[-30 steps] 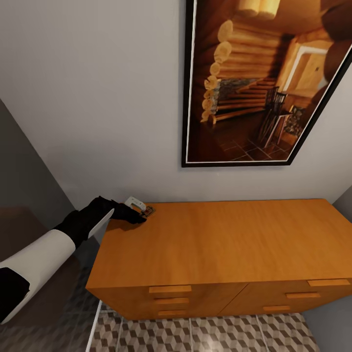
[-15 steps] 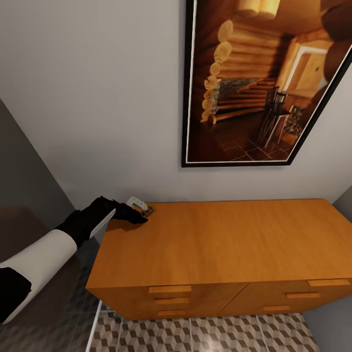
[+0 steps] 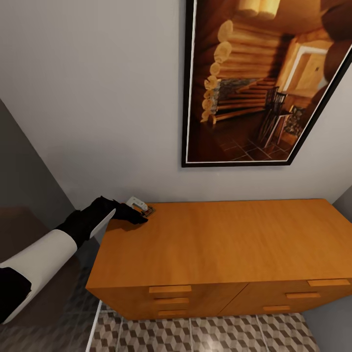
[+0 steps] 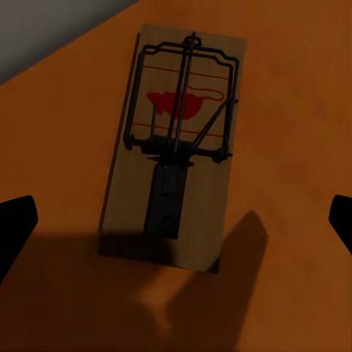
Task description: Take the four mousetraps from the cabinet in the bathroom and place them on the bathroom floor. Make sure all four end up on the same floor surface, and ensure that at least two of them are either under or directly next to the same bathroom sink.
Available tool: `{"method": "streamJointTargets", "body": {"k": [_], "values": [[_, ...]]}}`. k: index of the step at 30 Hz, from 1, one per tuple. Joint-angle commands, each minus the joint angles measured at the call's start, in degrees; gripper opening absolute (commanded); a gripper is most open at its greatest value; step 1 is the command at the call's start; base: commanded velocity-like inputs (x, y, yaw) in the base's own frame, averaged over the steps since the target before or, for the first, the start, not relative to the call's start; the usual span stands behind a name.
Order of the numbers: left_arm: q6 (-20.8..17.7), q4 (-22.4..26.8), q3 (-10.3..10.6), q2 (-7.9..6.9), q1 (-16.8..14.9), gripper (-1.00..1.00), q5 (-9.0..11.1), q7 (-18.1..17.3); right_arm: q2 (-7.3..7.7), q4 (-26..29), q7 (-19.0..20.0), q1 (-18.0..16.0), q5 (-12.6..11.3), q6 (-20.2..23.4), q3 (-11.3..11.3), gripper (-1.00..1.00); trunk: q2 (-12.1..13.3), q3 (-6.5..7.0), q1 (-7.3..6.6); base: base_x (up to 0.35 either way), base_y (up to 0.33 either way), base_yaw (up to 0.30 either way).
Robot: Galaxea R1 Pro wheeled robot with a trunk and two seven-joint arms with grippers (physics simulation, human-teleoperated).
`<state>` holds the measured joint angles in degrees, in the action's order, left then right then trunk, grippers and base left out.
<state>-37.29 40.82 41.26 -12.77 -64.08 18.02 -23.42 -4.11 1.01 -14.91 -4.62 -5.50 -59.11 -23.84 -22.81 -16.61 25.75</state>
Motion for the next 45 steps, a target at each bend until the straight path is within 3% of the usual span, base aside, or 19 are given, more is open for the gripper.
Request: {"method": "streamJointTargets", "body": {"k": [1, 17, 45], "values": [[-0.2, 0.1, 0.2, -0.06, -0.1, 1.0, 0.3, 0.0, -0.02, 0.0, -0.1, 0.0, -0.7, -0.2, -0.5, -1.0, -0.1, -0.11, 0.03, 0.0, 0.0, 0.0], [-0.2, 0.0, 0.3, -0.06, -0.1, 1.0, 0.3, 0.0, -0.02, 0.0, -0.1, 0.0, -0.7, -0.2, -0.5, -1.0, -0.1, -0.2, 0.03, 0.0, 0.0, 0.0], [-0.2, 0.0, 0.3, -0.06, -0.1, 1.0, 0.3, 0.0, -0.02, 0.0, -0.1, 0.0, -0.7, -0.2, -0.5, -1.0, -0.1, -1.49, 0.03, 0.0, 0.0, 0.0]]}}
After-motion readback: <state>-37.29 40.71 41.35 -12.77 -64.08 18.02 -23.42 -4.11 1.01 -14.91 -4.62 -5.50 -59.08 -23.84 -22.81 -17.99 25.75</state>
